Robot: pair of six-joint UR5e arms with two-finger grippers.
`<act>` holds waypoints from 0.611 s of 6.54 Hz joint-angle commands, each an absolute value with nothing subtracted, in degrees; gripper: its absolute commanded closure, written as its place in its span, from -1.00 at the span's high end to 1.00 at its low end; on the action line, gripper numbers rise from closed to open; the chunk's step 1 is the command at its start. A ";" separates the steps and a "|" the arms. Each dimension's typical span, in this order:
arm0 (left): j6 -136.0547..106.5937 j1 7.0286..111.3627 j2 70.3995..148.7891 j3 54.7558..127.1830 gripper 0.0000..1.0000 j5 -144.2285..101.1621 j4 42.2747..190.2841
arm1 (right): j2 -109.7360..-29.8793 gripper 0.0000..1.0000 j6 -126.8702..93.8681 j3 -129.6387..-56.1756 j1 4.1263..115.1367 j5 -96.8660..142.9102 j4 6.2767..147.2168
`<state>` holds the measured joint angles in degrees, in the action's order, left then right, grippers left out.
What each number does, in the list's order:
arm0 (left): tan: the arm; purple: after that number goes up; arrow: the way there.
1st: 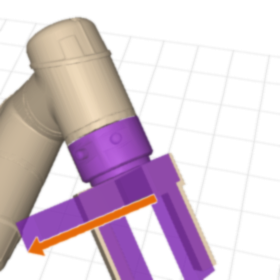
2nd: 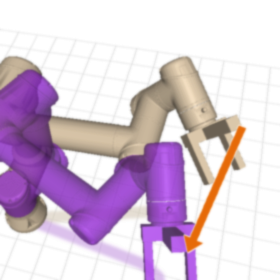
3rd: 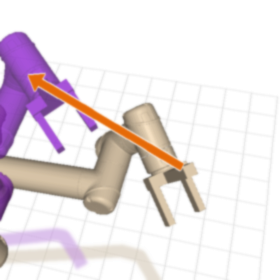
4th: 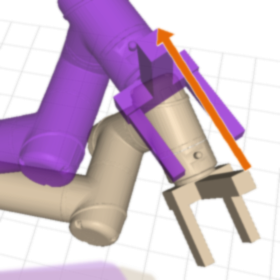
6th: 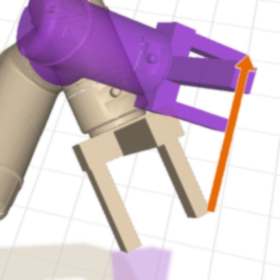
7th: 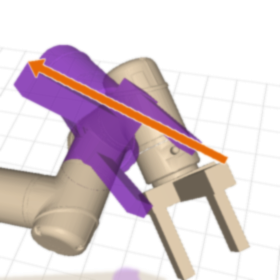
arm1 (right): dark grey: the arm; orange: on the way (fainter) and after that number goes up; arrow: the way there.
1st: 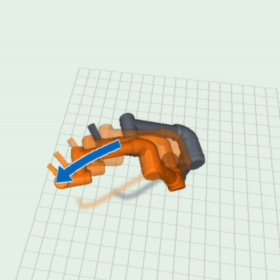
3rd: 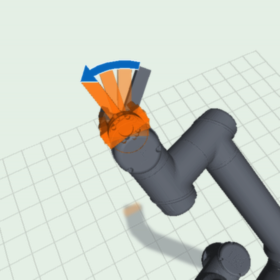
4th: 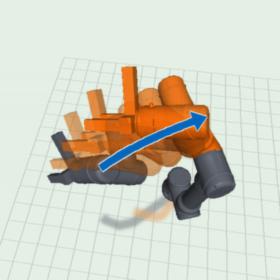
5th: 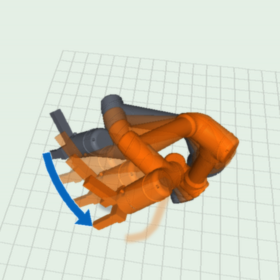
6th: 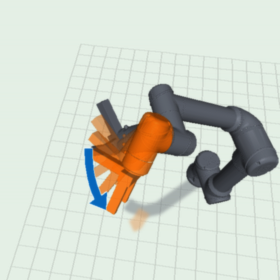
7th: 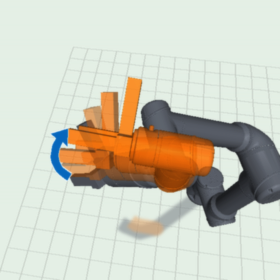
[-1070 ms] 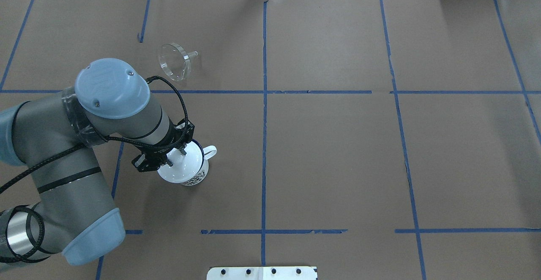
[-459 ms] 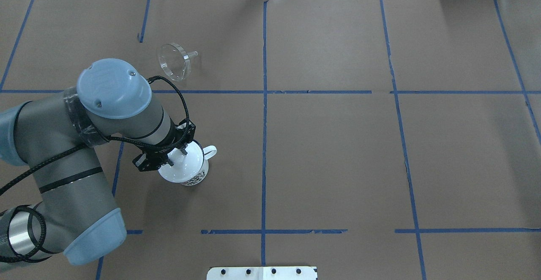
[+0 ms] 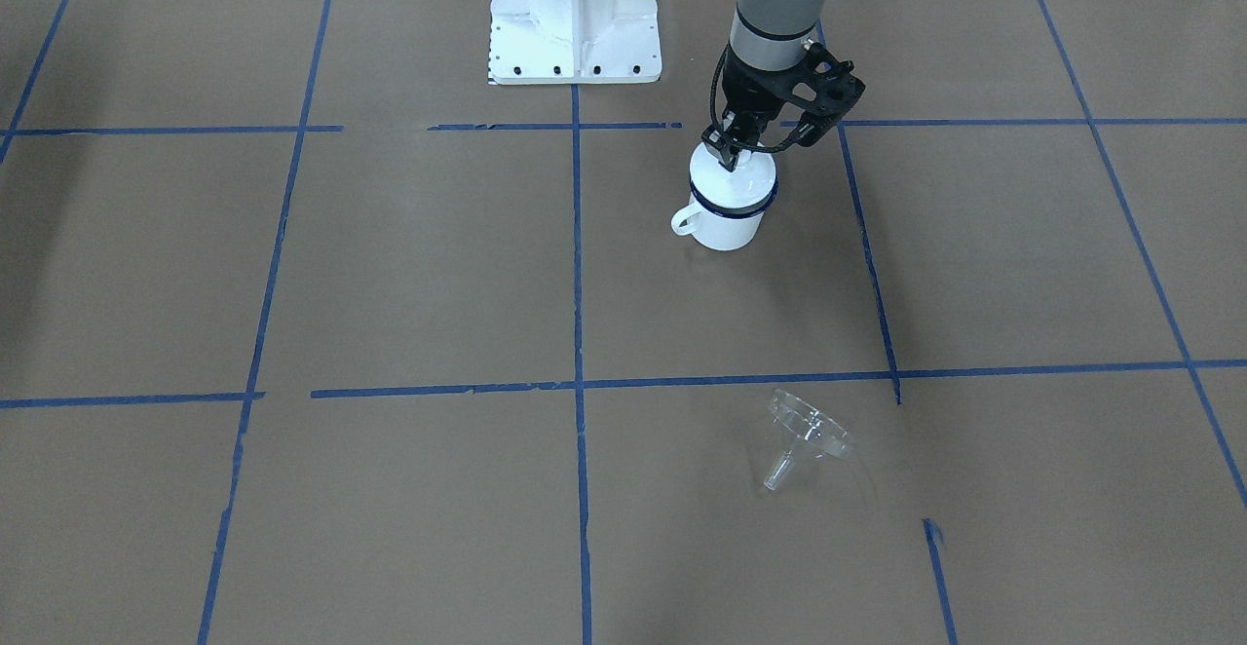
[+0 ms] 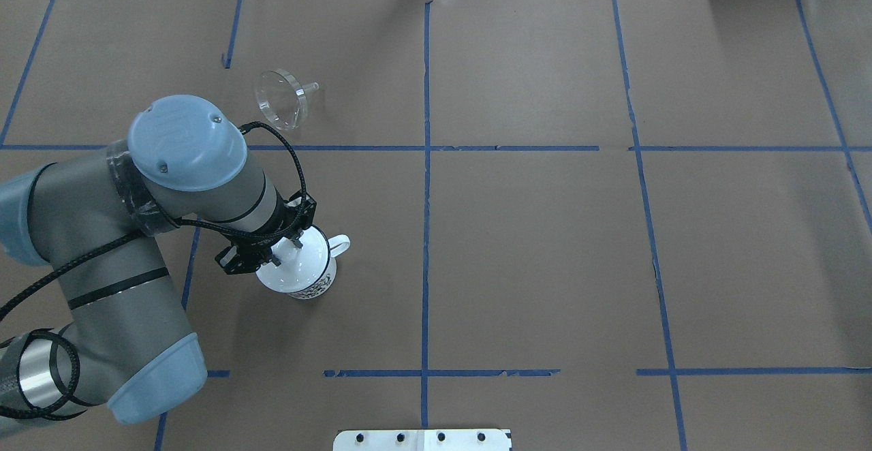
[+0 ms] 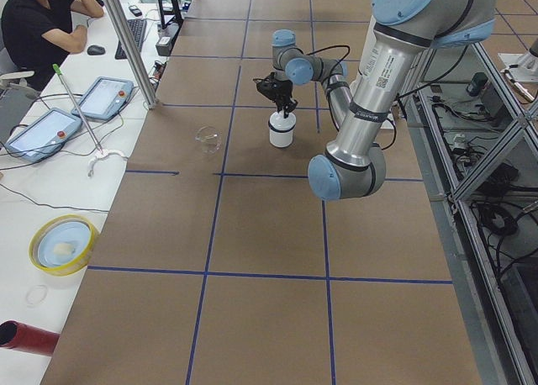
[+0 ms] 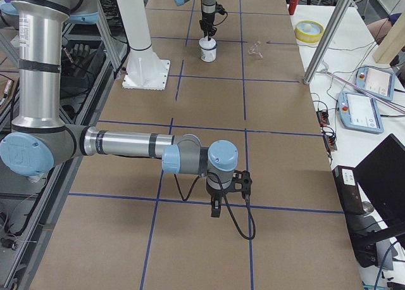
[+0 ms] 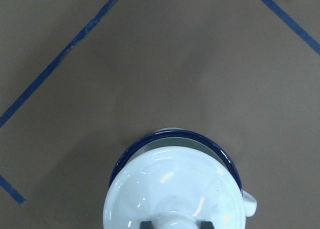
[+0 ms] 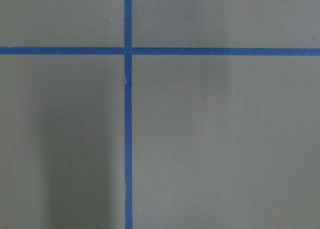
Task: Remove funnel from cup
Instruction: 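Lower the lid onto the mug and open the left gripper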
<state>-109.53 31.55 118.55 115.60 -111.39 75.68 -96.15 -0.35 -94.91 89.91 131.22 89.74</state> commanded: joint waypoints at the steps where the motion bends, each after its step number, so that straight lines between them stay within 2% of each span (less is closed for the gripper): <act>1: -109.25 31.55 118.56 114.70 -1.00 -111.27 76.38 | -96.15 1.00 -0.35 -94.92 89.91 131.22 89.74; 3: -109.25 31.55 118.48 114.70 -1.00 -111.18 76.38 | -96.15 1.00 -0.35 -94.92 89.91 131.22 89.74; 4: -109.16 31.55 118.48 114.52 0.98 -111.09 76.38 | -96.15 1.00 -0.35 -94.92 89.91 131.22 89.74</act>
